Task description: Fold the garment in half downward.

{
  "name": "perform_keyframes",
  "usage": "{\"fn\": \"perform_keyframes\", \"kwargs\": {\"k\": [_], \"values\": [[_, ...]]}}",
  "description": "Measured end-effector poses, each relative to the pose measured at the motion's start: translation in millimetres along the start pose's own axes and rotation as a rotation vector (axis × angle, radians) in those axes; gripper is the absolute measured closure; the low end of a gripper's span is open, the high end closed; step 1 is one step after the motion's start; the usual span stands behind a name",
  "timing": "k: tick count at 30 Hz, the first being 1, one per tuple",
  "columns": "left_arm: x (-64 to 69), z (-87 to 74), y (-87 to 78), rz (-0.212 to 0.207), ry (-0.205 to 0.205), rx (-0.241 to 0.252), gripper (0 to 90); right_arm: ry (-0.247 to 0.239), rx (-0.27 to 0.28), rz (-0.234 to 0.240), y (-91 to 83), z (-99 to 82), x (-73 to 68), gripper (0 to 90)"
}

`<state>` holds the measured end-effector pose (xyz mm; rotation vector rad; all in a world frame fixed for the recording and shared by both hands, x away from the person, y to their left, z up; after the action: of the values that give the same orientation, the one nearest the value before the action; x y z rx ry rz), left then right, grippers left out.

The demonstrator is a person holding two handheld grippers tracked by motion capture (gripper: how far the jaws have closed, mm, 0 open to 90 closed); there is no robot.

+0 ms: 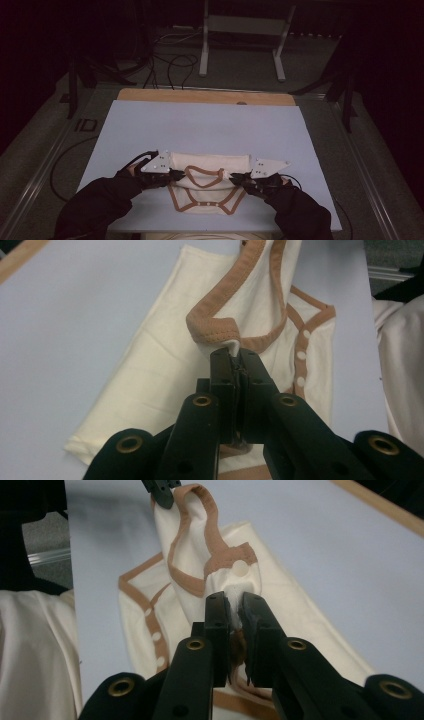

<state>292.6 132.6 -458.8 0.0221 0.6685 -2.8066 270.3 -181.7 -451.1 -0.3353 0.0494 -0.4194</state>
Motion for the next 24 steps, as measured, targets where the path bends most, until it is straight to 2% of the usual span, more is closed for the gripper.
{"fn": "perform_keyframes", "kwargs": {"k": [9, 15, 17, 18, 20, 24], "values": [[9.5, -24.3, 9.8, -0.028, -0.021, -0.046, 87.6, 0.043, -0.044, 0.023, 7.9, -22.6, -6.5, 82.4], [14.3, -33.4, 11.5, -0.048, -0.051, -0.046, 87.6, 0.065, -0.065, 0.03, 9.4, -32.5, -11.1, 82.3], [20.6, -33.6, 12.9, -0.06, -0.032, -0.049, 87.6, 0.054, -0.07, 0.028, 10.0, -35.0, -13.2, 82.3], [23.1, -33.7, 13.8, -0.059, -0.013, -0.059, 87.5, 0.052, -0.073, 0.032, 10.4, -35.7, -14.7, 82.2], [26.2, -35.9, 16.1, -0.053, -0.005, -0.077, 87.5, 0.045, -0.08, 0.043, 11.9, -38.4, -16.7, 81.9], [26.5, -44.6, 18.0, -0.066, -0.041, -0.083, 87.4, 0.064, -0.09, 0.057, 13.9, -45.3, -16.3, 81.9]]}}
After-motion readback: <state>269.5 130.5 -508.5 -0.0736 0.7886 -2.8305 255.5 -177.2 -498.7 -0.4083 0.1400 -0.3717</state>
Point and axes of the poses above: each handheld gripper's, and its own axes: y roughly forward along the jaws, z roughly out of its top, x roughly to its right, the point moved 2 cm from there along y, roughly forward along the jaws, and after that the axes turned 15 degrees about x, right-handed, at the moved point
